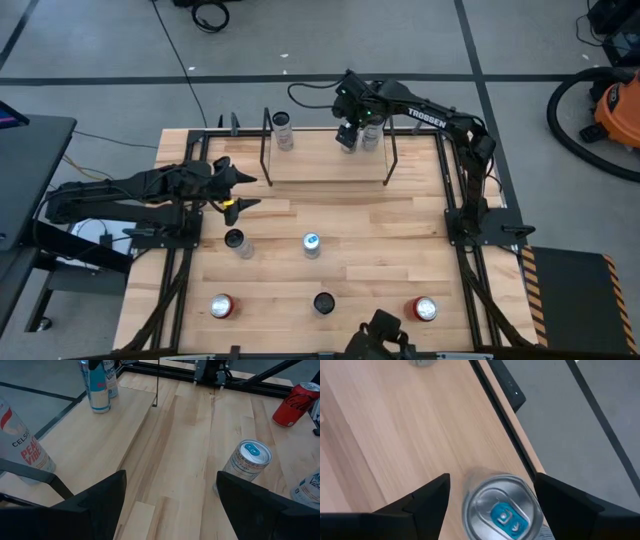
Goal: Place canned beverage on shelf
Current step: Put the top blue soda can on the shelf, then put the right red soda can on the shelf
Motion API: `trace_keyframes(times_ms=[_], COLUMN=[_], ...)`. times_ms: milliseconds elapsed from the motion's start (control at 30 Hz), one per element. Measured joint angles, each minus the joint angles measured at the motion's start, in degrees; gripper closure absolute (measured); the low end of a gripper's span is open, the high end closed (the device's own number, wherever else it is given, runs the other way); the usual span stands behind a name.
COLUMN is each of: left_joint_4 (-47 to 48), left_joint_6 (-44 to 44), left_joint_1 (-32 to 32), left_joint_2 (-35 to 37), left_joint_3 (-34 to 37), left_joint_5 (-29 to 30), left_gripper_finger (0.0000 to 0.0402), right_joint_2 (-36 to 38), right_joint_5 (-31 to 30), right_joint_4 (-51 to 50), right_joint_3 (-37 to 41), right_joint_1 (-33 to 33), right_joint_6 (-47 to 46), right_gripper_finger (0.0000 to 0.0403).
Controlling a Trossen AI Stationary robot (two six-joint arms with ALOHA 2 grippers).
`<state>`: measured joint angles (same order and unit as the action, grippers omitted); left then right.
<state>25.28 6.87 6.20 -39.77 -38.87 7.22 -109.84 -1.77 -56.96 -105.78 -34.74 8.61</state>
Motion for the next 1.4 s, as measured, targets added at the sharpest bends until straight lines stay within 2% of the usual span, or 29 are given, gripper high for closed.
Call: trace_keyframes(times_ms=[233, 333, 533, 700, 1400], left_joint_4=[0.0, 0.0, 0.0, 0.0, 0.3], left_joint_6=[0.0, 0.0, 0.0, 0.0, 0.0], left_joint_1=[0.0, 0.0, 0.0, 0.0, 0.0], left_joint_2=[0.0, 0.0, 0.0, 0.0, 0.0], left_joint_3=[0.0, 0.0, 0.0, 0.0, 0.0], left_joint_5=[0.0, 0.0, 0.0, 0.0, 0.0], left_gripper_finger=[0.009, 0.009, 0.009, 0.009, 0.009], right_joint_2=[0.0, 0.0, 0.1, 0.1, 0.0], right_joint_5=[-2.3, -4.4, -3.5, -0.8, -0.9], right_joint_4=[-0.7, -2.1, -8.7, -11.7, -11.2], right_joint_3=[-0.6, -3.1, -7.9, -6.9, -5.5], right_joint_1=[0.0, 0.1, 0.1, 0.1, -0.1], right_joint_6=[1.5, 1.6, -2.1, -3.9, -5.4], right_gripper_finger=[0.0105, 0.0105, 0.0105, 0.0105, 0.0105])
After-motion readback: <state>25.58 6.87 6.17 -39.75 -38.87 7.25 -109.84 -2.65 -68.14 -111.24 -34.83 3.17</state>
